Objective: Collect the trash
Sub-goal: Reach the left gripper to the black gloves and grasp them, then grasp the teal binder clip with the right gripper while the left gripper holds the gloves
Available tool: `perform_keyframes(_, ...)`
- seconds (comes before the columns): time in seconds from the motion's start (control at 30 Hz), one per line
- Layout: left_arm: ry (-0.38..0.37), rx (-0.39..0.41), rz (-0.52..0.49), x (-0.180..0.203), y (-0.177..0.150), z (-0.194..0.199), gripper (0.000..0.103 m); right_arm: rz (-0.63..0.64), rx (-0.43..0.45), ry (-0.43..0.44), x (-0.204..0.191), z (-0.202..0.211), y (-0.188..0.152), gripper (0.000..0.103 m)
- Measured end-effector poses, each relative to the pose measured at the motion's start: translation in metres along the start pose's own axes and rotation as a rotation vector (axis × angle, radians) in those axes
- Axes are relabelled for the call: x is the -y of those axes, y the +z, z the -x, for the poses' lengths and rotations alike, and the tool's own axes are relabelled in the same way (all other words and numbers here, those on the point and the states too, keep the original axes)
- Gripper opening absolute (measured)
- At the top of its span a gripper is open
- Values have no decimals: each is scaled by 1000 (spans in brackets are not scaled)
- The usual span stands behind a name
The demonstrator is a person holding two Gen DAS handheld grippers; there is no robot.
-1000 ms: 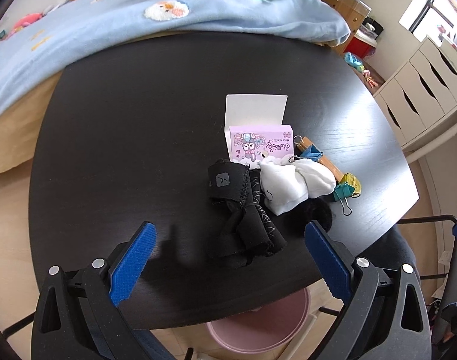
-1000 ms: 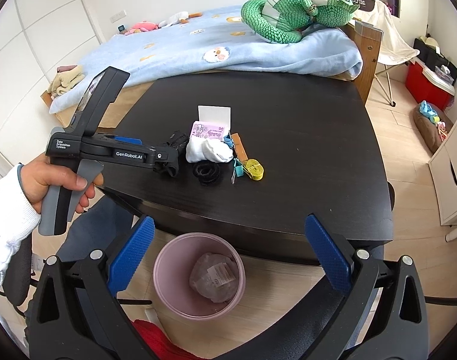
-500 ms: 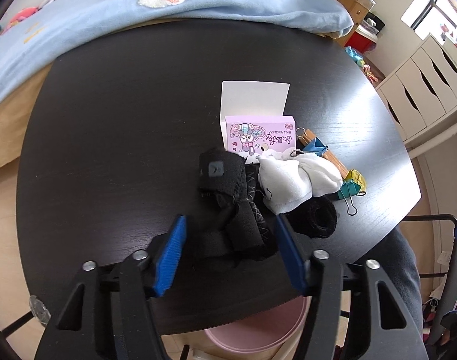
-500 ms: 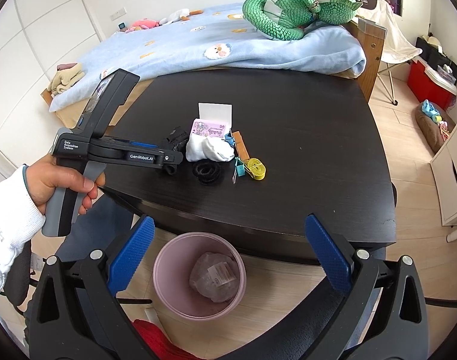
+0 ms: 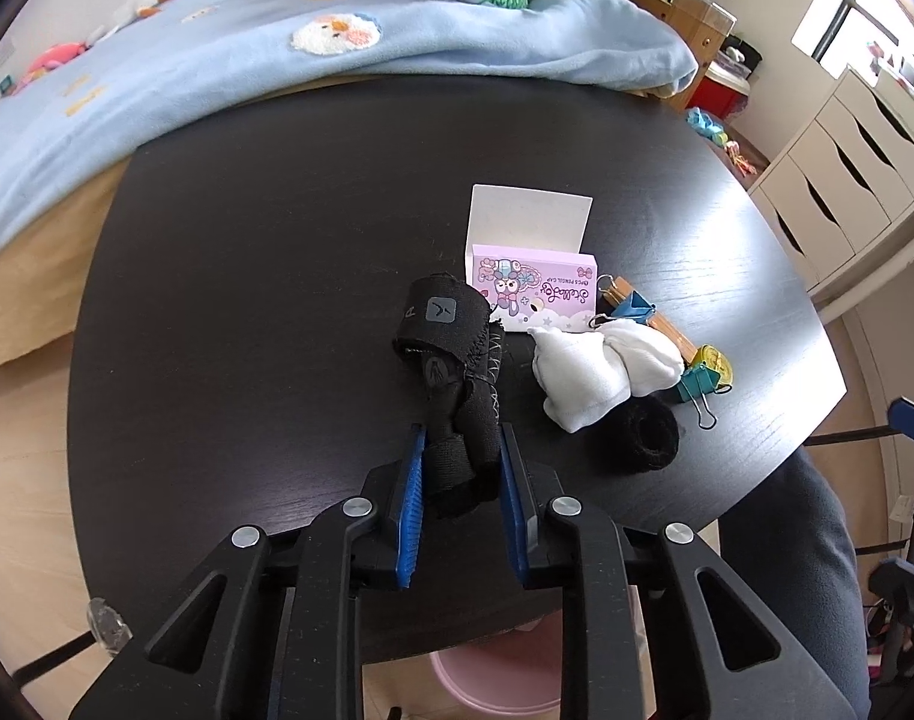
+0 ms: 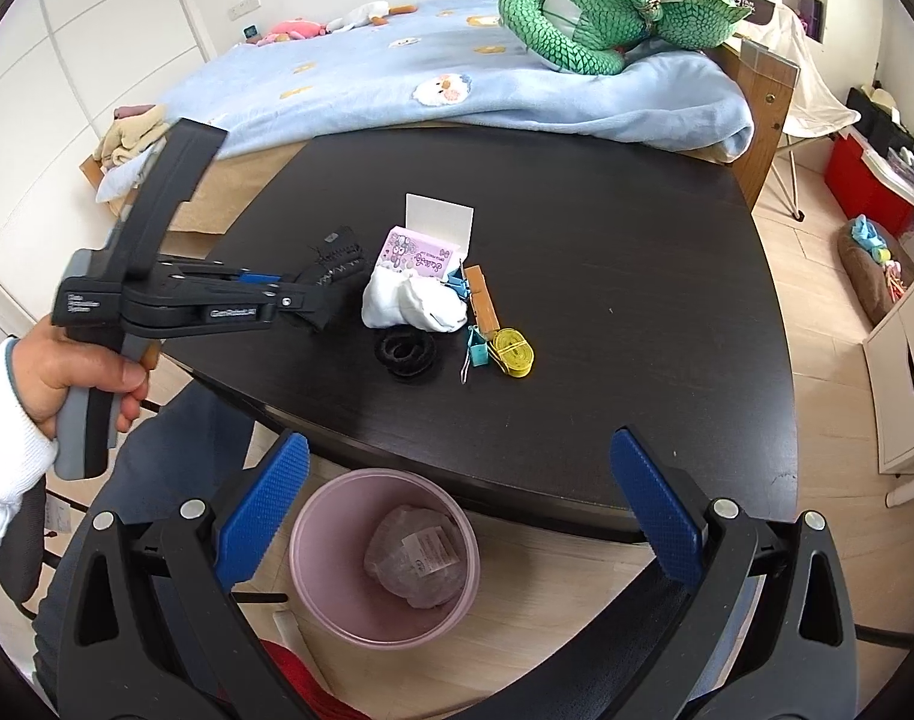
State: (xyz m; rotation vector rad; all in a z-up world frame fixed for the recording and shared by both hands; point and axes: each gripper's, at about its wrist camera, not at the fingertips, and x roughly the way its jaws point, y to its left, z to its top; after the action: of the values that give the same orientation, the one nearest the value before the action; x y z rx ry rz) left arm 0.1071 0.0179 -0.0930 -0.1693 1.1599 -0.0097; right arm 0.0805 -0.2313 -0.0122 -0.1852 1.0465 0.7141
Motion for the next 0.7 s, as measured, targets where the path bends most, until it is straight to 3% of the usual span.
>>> perform_keyframes(0.57, -19, 82, 7, -6, -14, 32, 22, 111, -112, 13, 5, -54, 20, 99)
perform_keyframes(0.63, -20, 82, 7, -7, -15, 32, 22, 118, -120, 17, 5, -59, 21, 96)
perform_keyframes(0.7, -21, 80, 8, -7, -17, 31, 22, 125, -132, 24, 6, -65, 22, 86)
